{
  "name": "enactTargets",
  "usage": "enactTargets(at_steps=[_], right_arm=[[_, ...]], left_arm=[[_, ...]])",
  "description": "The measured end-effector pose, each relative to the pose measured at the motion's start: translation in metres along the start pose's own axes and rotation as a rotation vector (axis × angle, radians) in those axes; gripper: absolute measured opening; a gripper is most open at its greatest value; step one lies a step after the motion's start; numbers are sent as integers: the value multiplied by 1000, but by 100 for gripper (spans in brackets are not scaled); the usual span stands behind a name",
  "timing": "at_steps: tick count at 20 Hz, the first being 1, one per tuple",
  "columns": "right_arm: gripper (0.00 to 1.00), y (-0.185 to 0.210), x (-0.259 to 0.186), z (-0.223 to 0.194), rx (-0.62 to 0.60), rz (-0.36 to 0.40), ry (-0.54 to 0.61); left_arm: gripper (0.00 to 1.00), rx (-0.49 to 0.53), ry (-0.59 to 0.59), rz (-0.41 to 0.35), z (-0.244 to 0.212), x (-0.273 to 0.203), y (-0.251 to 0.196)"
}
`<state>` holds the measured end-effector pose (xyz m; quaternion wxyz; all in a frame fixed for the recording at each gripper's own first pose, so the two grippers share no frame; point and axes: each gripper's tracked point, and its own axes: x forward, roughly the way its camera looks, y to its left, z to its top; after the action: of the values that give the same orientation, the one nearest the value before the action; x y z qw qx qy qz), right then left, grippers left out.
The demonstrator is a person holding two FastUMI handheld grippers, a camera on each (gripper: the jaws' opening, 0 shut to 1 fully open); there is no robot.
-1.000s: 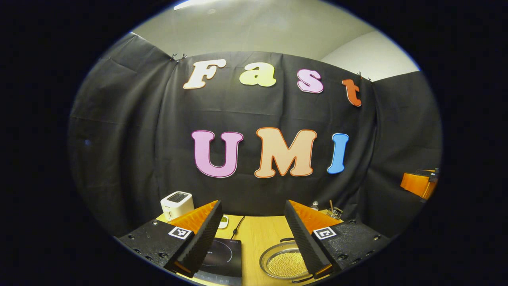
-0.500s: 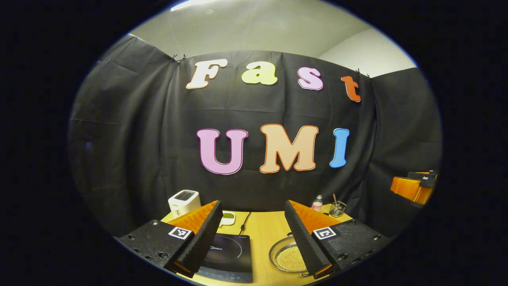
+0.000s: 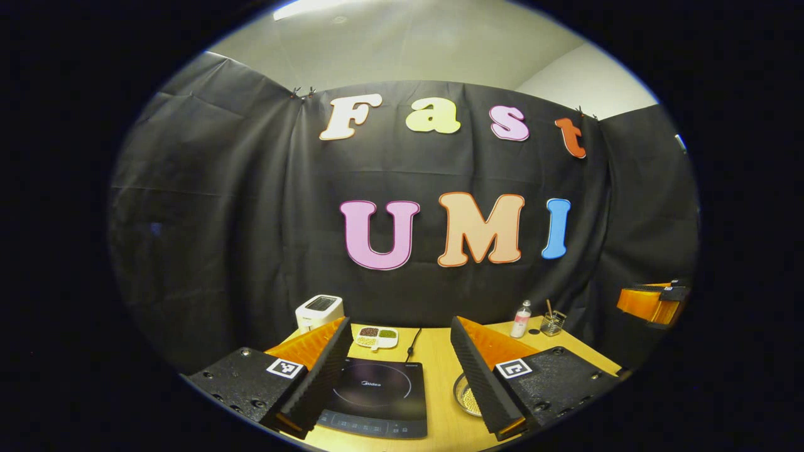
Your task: First push the handle of the pot to place it horizontally, then grasp the pot with both hands and set it on the induction cooktop.
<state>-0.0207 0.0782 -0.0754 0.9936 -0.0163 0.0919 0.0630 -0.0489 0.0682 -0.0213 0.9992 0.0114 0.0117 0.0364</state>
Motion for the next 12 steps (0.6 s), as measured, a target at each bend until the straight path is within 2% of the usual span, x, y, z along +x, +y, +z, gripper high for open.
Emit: enactTargets(at_steps=[2,3,5,6,7,8,9,11,12], right_arm=[[33,13,-16,-5,-20,15,17],[21,10,-8,-9,-5,-1,18],[0,27,-1,-25,16,45,51],[8,27,-1,-30,17,49,62],[0,29,0,-35,18,55,72],[8,32,-1,-44,21,63,87],[8,35,-1,-52,26,71,106],[8,39,-1,-70,37,84,153],[0,41,-4,-80,46,91,177]], left_arm=[[95,4,2,11,-2,-5,6],[96,7,3,15,-3,-7,8],[96,13,3,24,-4,-11,13],[96,15,5,27,-5,-13,15],[92,16,8,27,-7,-14,16],[95,16,11,26,-8,-16,16],[92,15,14,27,-10,-19,17],[94,10,23,29,-15,-21,19],[96,6,30,33,-17,-23,21]])
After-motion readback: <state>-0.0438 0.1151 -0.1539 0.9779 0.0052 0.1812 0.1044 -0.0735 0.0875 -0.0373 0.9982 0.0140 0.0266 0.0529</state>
